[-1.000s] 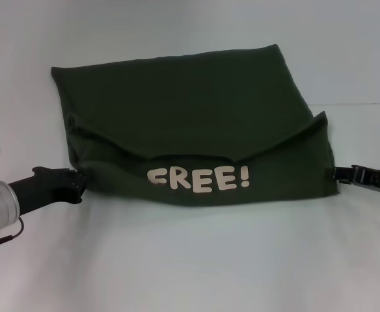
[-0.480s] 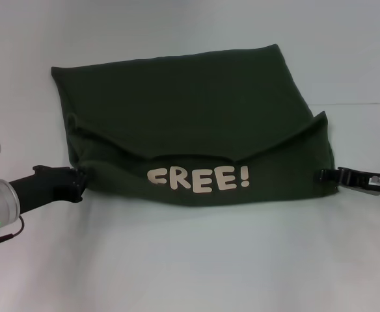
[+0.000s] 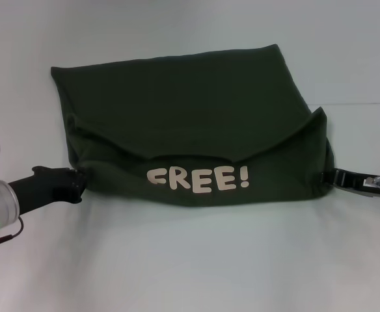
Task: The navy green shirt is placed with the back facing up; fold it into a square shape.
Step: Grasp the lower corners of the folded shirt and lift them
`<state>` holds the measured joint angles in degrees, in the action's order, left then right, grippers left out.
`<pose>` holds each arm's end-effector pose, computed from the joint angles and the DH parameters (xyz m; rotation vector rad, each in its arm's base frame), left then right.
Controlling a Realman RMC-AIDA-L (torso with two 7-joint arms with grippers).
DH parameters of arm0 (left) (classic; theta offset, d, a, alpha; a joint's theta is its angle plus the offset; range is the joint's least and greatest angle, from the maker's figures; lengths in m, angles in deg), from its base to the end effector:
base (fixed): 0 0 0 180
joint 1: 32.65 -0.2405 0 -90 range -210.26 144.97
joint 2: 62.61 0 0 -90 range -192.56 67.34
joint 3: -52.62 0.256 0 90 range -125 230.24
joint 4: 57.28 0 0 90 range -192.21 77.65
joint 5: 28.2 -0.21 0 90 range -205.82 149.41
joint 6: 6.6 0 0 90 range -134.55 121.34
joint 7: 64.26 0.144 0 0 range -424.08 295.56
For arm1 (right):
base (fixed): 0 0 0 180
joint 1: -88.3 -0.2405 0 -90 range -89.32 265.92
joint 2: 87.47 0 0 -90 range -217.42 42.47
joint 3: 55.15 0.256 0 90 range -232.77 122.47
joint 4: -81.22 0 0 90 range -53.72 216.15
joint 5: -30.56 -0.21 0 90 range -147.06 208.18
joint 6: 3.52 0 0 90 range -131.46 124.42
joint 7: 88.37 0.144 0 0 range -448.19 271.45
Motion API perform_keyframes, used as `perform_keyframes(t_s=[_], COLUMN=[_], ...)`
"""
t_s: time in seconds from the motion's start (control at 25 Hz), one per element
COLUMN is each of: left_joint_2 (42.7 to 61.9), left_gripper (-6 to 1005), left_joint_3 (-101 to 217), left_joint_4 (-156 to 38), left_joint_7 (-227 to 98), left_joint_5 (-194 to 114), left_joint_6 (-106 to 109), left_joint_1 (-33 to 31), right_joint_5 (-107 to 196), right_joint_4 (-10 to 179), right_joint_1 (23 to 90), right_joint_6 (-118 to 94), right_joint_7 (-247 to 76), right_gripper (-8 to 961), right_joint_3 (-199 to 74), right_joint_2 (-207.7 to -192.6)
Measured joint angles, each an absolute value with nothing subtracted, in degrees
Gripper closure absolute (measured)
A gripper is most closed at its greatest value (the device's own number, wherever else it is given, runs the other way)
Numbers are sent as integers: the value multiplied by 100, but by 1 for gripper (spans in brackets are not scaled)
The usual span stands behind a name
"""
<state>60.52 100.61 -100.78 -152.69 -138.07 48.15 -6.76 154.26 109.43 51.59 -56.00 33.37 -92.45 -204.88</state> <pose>-0.3018 0.3715 -0.0026 -2.2276 -0.8600 -0.4183 0.3179 0.3955 -0.0031 -1.9609 1.5662 0.4792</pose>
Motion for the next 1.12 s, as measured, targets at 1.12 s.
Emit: perform_keyframes(t_s=[1.12], left_joint_2=[5965], left_gripper=[998], left_joint_3=[9258], left_joint_4=[-10290], left_joint_7=[-15397], left_joint_5=[-13786], left_joint_6=[6282], left_joint_1=[-1196], right_joint_5=[13943], right_joint_4=[11394], right_joint_1=[6563], right_joint_6=[-7631], right_joint_7=[1345], right_gripper=[913], right_joint_3=[-8956], right_joint_2=[-20405])
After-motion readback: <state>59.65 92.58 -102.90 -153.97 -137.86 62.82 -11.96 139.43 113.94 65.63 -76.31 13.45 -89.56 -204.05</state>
